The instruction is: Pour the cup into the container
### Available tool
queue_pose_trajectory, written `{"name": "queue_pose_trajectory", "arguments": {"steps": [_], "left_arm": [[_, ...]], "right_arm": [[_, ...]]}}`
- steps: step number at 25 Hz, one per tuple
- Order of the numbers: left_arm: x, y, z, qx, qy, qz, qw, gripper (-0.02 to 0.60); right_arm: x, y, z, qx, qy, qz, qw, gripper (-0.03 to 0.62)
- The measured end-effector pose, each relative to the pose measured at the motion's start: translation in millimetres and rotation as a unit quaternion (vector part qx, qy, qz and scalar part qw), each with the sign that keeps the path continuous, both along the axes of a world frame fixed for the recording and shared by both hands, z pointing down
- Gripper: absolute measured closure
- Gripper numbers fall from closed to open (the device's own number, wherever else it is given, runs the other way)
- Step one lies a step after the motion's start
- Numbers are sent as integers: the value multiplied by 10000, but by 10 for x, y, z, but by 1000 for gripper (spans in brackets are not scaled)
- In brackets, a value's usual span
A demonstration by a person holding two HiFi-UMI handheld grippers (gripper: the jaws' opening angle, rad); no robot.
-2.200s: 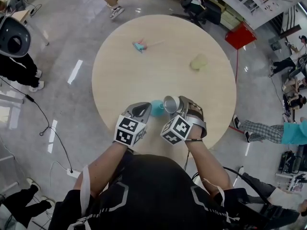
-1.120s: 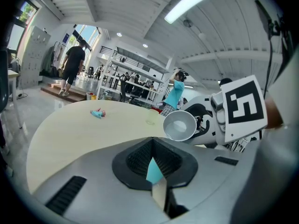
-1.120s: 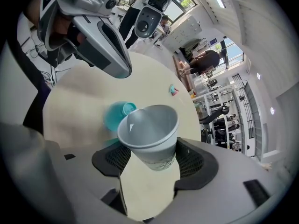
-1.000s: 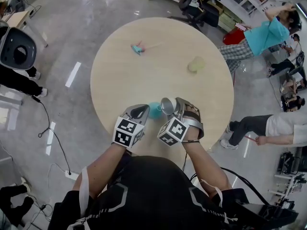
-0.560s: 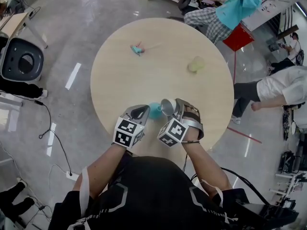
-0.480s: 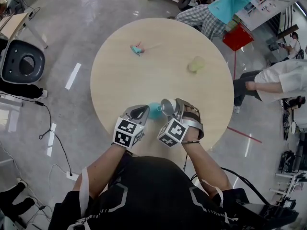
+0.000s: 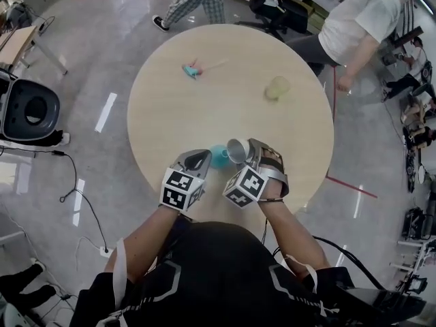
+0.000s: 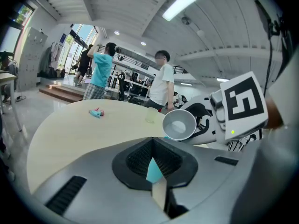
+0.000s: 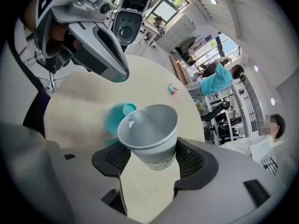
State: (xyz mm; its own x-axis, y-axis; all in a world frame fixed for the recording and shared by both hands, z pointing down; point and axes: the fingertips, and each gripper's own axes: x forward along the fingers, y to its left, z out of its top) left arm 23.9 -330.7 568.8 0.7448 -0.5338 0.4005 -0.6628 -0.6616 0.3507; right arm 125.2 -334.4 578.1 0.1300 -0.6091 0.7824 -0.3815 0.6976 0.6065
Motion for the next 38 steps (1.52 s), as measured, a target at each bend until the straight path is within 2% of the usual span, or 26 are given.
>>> {"name": "queue_pose_trajectory", "arguments": {"steps": [5,10,16,21,25,30,36,38], "left_arm": [[17,-7,-31,48,14,-33,10000,580],[109,-14,-164,201,57,23,9998,580],[301,48,-247,278,3,176,9995,580],[422,114,-257,262,-75,280,9992,580],[507,158,-299,299,-30,319,9990,580],[475,145,-313,335,-47,179,9993,580],[323,60,-345,318,103,-346,9988,580],[248,32,-287,308,34,-550,9980,580]], "right_arm": [[36,31,-7,48,-631,356,9974,290],[69,50,-114,232,-1542,639,9857,290],[259,101,-151,303,-2167,964,9710,290],[401,168,-195,387,-2495,1129,9610,290],[492,208,-225,395,-3017,1387,9425,290],[603,276,-202,440,-3288,1484,9316,290],[721,335,-10,413,-3937,1881,8988,290],[760,351,119,369,-4123,2054,8868,290]]}}
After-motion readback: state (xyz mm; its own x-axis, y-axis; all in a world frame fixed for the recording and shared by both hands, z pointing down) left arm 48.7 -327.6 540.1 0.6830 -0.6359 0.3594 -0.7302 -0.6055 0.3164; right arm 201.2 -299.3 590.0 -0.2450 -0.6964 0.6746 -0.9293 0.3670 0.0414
